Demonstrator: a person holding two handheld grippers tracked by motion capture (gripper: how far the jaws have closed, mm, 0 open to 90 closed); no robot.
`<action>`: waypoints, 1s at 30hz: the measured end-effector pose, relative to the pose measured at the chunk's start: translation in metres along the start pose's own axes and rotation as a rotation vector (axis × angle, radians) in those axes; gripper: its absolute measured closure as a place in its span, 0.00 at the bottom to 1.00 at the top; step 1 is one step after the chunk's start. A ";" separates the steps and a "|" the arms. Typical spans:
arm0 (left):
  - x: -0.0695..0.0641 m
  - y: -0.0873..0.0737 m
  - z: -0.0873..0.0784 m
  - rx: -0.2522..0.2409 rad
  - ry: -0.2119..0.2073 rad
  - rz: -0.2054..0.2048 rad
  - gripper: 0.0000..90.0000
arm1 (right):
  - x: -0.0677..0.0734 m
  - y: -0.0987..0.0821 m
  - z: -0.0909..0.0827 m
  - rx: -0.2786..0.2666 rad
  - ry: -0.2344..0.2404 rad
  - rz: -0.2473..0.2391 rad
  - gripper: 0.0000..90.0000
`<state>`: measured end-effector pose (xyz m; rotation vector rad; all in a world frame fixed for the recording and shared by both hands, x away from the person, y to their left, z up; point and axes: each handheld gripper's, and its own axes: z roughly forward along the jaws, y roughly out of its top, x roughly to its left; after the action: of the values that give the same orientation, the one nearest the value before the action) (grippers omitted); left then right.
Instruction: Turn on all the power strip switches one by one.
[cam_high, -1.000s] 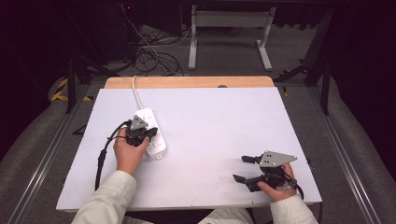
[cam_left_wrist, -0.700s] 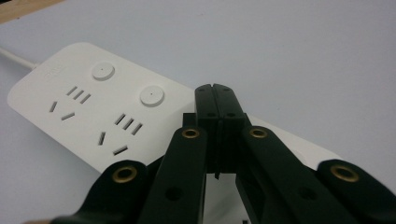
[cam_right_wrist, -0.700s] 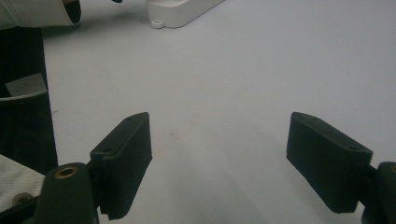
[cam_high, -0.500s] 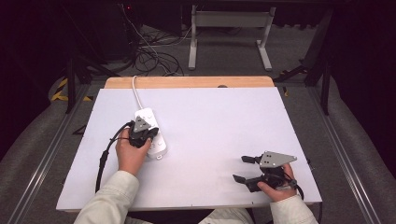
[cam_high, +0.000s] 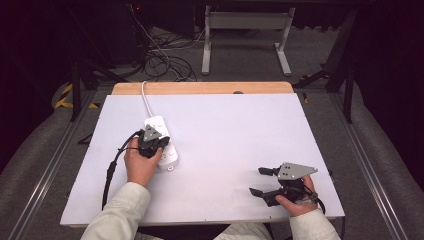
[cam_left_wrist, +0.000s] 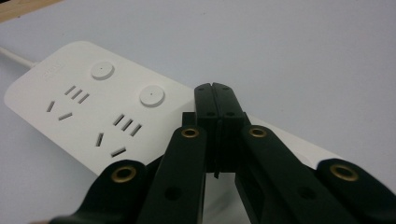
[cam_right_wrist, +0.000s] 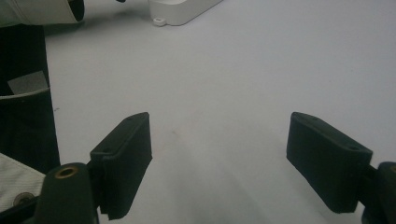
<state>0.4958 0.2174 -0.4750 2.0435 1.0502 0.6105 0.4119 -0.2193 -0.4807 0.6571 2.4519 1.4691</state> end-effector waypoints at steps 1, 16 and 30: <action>-0.001 0.000 0.000 -0.002 0.003 0.001 1.00 | 0.000 0.000 0.000 0.001 0.000 0.000 0.25; 0.002 0.025 -0.019 -0.034 -0.037 0.002 1.00 | -0.002 0.000 -0.001 -0.003 -0.005 0.005 0.25; 0.009 0.037 -0.022 -0.055 -0.026 0.021 1.00 | -0.001 0.000 0.000 -0.002 -0.004 0.007 0.25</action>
<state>0.5036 0.2194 -0.4319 2.0120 0.9881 0.6155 0.4126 -0.2201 -0.4808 0.6684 2.4479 1.4712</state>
